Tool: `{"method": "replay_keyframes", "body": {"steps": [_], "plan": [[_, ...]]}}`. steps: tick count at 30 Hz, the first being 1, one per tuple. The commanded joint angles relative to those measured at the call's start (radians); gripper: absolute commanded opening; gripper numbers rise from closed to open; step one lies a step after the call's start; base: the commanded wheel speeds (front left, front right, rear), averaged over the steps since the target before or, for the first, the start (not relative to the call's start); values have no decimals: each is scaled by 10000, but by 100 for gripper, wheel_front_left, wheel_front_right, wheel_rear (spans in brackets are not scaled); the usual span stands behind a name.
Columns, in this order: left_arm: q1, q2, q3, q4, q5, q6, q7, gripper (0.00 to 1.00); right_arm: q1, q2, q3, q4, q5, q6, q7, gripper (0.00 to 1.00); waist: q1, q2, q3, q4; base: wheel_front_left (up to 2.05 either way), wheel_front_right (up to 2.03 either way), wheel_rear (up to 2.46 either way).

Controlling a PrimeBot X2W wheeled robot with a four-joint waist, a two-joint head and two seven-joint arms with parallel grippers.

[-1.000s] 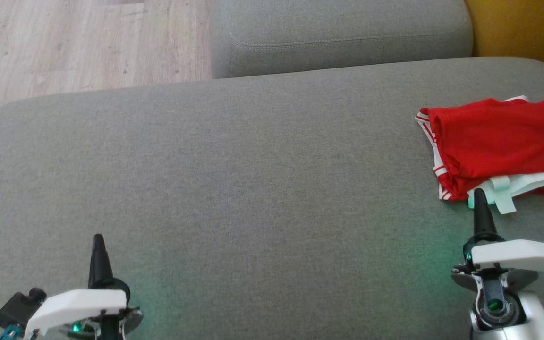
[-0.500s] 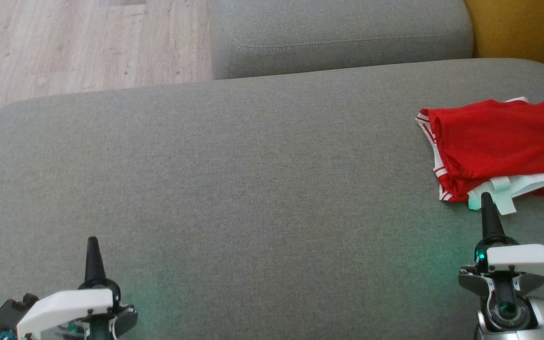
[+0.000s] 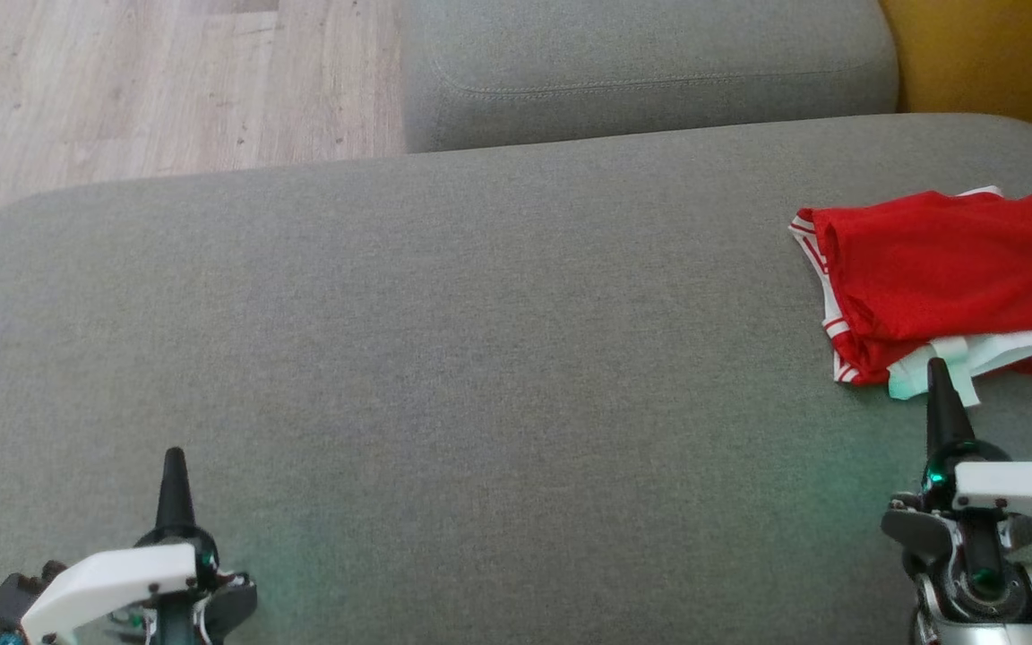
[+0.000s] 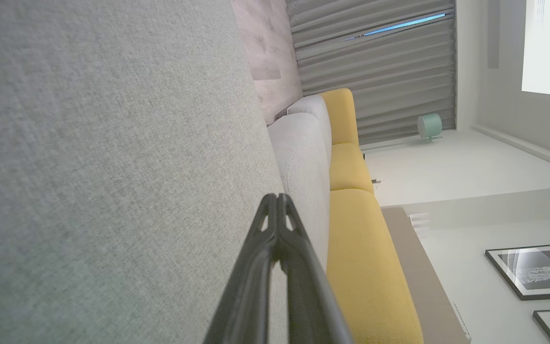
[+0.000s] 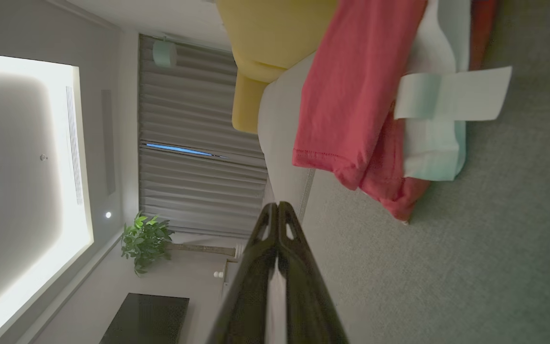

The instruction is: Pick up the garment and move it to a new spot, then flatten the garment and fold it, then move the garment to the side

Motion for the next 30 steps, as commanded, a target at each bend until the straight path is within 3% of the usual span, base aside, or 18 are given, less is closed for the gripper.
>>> {"method": "replay_keyframes", "body": {"steps": [1, 20, 30], "plan": [[-607, 66, 427, -352, -282, -56, 112, 0, -131, -36, 123, -446, 343, 34, 118, 0, 0, 0, -4, 2, 0, 0, 0], [-677, 77, 726, -433, -1977, -71, 636, 0, -16, -33, -166, -790, 2217, 39, 628, 0, 0, 0, -47, 24, 0, 0, 0], [-677, 77, 726, -434, -1977, -71, 636, 0, -16, -33, -165, -790, 2217, 39, 627, 0, 0, 0, -47, 24, 0, 0, 0]]}}
